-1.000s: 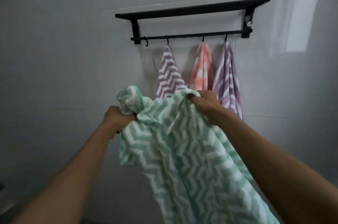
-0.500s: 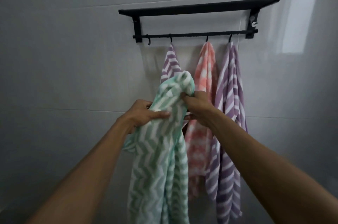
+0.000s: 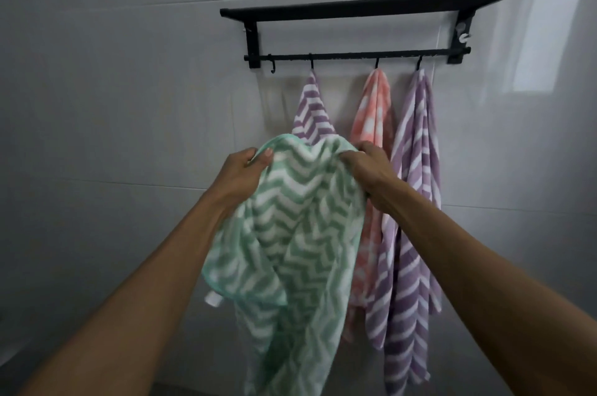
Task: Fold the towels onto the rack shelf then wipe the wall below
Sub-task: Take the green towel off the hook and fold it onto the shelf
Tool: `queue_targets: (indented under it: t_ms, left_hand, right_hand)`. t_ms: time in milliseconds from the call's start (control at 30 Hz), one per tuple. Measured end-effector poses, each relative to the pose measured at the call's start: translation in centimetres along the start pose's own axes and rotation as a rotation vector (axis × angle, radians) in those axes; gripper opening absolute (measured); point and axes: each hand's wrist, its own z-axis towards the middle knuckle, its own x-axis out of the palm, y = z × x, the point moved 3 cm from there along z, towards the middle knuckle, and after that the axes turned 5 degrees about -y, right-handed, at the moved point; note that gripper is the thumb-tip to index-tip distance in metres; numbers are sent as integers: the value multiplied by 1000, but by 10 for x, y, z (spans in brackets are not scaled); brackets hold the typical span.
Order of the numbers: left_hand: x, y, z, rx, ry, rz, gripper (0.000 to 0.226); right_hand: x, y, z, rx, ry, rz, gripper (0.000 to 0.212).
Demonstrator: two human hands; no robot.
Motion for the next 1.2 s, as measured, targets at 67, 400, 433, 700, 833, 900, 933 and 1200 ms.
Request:
queue_targets:
  t_ms: [67,400,433,700,833,900,933,1200]
  left_hand:
    - [11,-16,-3,37,64,9,51]
    - [1,-30,-17,44,277,467,37]
    - [-4,-20,-18,-5,315,552,31]
    - [4,-19,-42,-392,125,-206,29]
    - [18,-45,-32,-380,-22,-454,26]
    - [21,-52,-24,-358,-91,-547,36]
    - [22,-55,-20,-351,-119,-578,42]
    - [29,-80,-2,-338,-145,-566,24]
  right_hand:
    - [12,4,-9,-97,178,-35,70]
    - [18,-5,-5,-319,9,-175,18]
    - [13,-5,-2,-287,-25,-129,16]
    - [0,-12,0,-136,-40,-89,9]
    - [14,-18,-21,14,230,-53,22]
    - [20,-16,-35,86,398,8,35]
    - [21,-15,-42,130,481,46,39]
    - [24,-2,-45,-214,332,43,26]
